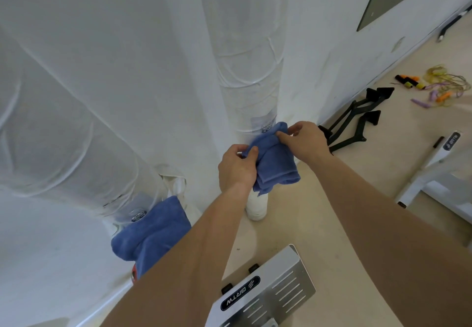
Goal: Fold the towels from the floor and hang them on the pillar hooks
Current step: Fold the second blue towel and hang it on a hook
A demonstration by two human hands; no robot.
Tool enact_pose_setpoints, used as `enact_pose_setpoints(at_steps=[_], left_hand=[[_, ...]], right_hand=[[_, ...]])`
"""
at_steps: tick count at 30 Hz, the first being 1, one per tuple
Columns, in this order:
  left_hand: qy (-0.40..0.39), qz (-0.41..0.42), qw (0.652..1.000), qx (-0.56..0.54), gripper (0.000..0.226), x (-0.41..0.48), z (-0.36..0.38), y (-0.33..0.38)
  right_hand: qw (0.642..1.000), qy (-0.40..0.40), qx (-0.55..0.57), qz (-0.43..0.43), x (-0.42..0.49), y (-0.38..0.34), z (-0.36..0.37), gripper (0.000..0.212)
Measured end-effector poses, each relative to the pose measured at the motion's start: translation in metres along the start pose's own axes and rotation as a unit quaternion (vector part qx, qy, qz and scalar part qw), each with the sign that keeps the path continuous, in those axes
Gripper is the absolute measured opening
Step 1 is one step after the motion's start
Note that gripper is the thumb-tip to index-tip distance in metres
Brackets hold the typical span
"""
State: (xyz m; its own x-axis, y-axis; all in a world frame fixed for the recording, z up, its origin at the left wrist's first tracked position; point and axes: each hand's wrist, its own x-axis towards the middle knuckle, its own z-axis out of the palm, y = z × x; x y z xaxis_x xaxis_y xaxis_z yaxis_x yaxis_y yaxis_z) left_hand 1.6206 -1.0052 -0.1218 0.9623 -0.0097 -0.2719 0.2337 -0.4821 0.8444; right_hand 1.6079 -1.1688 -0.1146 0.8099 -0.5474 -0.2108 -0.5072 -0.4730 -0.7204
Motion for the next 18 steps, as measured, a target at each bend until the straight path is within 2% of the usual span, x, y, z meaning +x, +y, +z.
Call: enact_pose_setpoints(at_steps=[3, 7, 11, 15, 18], left_hand=[[0.047, 0.029, 0.997, 0.045, 0.016, -0.001, -0.004, -0.003], [0.056, 0.17, 0.977, 0.119, 0.004, -0.006, -0.005, -0.001], [0.014, 0.213, 0.966, 0.142, 0.014, -0.009, 0.002, -0.002], [-0.018, 0.23, 0.956, 0.179, 0.031, -0.004, 0.002, -0.016], [0.007, 0.219, 0.944, 0.247, 0.024, 0.002, 0.002, -0.014]], right_hand=[[0.994, 0.059, 0.022, -0.086, -0.014, 0.007, 0.008, 0.03], [0.984, -0.032, 0.077, -0.158, -0.033, 0.023, 0.008, 0.047], [0.984, -0.089, 0.07, -0.138, -0.028, 0.031, 0.003, 0.059], [0.99, -0.073, 0.057, -0.108, -0.015, 0.032, 0.008, 0.059], [0.992, -0.053, 0.062, -0.1, -0.015, 0.034, 0.014, 0.056]])
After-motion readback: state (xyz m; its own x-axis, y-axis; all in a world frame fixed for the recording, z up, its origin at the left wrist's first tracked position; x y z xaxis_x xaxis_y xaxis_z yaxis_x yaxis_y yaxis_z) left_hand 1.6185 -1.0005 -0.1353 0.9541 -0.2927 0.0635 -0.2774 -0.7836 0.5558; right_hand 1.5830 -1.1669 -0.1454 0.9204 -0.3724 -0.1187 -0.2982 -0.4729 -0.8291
